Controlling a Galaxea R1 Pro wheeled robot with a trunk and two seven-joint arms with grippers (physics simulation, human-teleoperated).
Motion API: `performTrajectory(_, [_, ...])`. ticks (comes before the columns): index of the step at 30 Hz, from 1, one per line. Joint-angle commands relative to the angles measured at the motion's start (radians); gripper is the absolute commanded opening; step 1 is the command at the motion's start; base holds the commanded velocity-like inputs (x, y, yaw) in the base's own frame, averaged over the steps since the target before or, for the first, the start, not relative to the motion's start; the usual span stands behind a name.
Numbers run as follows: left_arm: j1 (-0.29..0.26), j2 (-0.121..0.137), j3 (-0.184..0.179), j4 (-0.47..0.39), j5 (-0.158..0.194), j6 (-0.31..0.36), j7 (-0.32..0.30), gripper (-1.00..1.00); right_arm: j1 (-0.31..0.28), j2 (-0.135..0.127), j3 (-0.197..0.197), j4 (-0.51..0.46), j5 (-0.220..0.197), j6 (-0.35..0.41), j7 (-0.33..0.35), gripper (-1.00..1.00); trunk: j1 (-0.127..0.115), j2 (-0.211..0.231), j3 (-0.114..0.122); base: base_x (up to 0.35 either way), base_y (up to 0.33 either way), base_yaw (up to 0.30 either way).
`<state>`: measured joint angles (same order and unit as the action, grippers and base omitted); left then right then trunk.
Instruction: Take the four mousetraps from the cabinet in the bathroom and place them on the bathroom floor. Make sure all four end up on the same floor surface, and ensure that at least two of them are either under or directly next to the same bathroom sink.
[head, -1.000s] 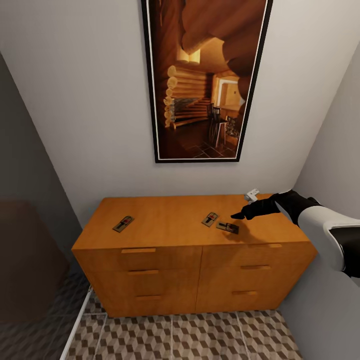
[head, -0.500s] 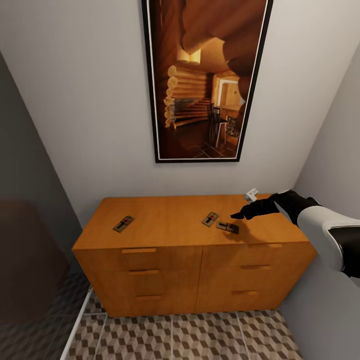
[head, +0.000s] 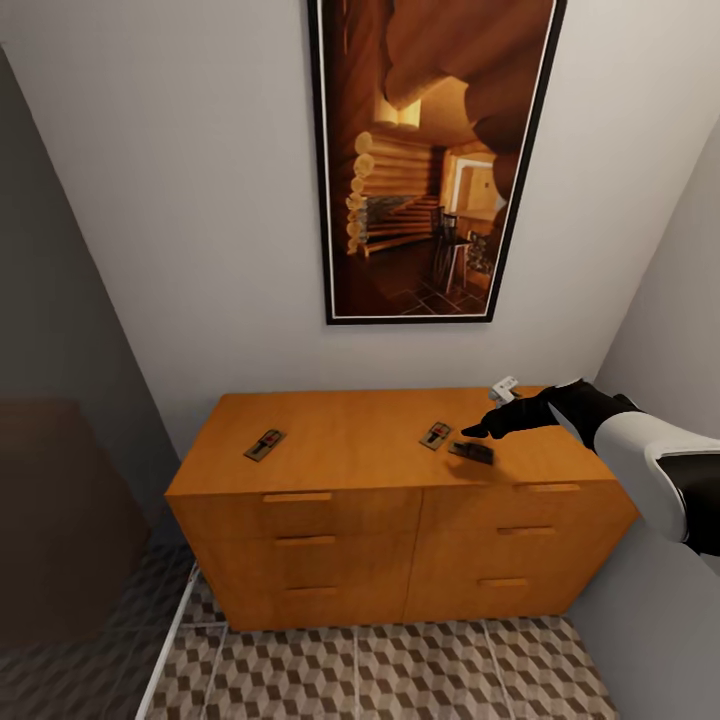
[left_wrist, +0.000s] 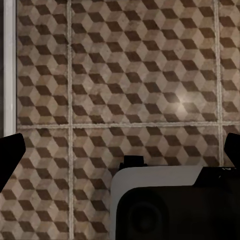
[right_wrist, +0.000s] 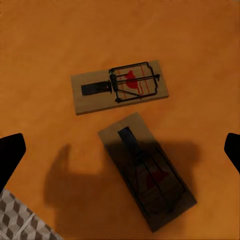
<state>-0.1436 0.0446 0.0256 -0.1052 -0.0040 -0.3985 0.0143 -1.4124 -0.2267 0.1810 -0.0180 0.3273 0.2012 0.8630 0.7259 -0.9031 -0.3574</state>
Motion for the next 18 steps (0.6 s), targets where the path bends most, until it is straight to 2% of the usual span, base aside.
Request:
performTrajectory(1, [-0.001,0.000,0.002,0.001,-0.001,-0.003,0.001,1.00,0.000,0.000,0.008,-0.002,-0.008,0.009,0.004,1.00,0.000,-0.001,-0.001,-0.010,0.036,0.000])
performTrajectory(18, [-0.001,0.000,0.002,0.001,-0.001,-0.003,0.001,1.00,0.000,-0.003,0.008,-0.002,-0.008,0.009,-0.019,1.00,0.000,-0.001,-0.001,-0.002,0.007,0.000])
